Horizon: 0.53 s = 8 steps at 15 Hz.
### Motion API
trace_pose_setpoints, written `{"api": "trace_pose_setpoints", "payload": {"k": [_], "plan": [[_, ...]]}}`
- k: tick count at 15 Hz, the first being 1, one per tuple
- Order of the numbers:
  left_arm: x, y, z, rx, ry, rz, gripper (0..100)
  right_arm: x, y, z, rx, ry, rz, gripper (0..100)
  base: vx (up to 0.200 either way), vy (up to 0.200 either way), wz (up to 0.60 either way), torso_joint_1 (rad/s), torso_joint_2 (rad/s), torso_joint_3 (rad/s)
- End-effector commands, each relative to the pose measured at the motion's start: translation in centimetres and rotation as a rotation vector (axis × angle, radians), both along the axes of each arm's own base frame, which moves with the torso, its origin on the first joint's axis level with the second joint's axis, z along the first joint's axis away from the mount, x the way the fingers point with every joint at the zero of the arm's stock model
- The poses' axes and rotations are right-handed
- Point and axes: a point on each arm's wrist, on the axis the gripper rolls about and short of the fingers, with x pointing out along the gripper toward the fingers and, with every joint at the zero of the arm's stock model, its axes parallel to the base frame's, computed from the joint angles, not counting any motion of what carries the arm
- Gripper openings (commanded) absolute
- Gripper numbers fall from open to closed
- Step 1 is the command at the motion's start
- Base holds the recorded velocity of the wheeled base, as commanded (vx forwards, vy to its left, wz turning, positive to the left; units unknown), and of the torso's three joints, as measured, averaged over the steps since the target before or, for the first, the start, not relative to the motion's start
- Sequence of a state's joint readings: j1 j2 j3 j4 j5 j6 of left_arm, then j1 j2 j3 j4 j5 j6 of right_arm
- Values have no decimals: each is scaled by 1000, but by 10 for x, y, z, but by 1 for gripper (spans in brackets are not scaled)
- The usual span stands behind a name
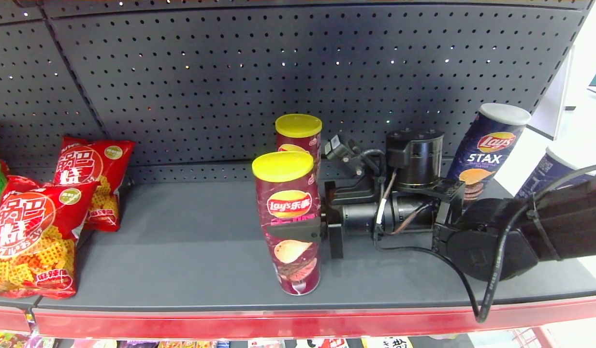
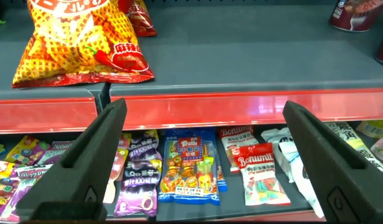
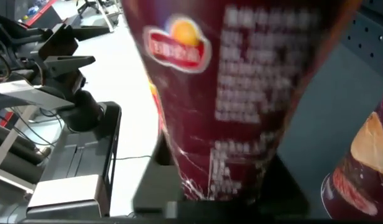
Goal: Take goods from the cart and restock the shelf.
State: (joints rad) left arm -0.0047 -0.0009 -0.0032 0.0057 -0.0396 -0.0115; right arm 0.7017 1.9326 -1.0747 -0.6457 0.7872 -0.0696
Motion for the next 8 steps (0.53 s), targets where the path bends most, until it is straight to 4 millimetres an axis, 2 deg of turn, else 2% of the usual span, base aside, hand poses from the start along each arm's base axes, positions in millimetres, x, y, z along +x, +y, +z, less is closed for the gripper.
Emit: {"api": "trace_pose_setpoints", "payload": {"k": [1, 8], "plan": [[0, 0, 0, -1, 1, 0, 100, 1, 1, -2, -4, 4, 1, 100, 0, 0, 0, 0, 0, 0], [0, 0, 0, -1, 1, 0, 100, -1, -8, 0, -3, 6, -7, 100, 0, 0, 0, 0, 0, 0]]}}
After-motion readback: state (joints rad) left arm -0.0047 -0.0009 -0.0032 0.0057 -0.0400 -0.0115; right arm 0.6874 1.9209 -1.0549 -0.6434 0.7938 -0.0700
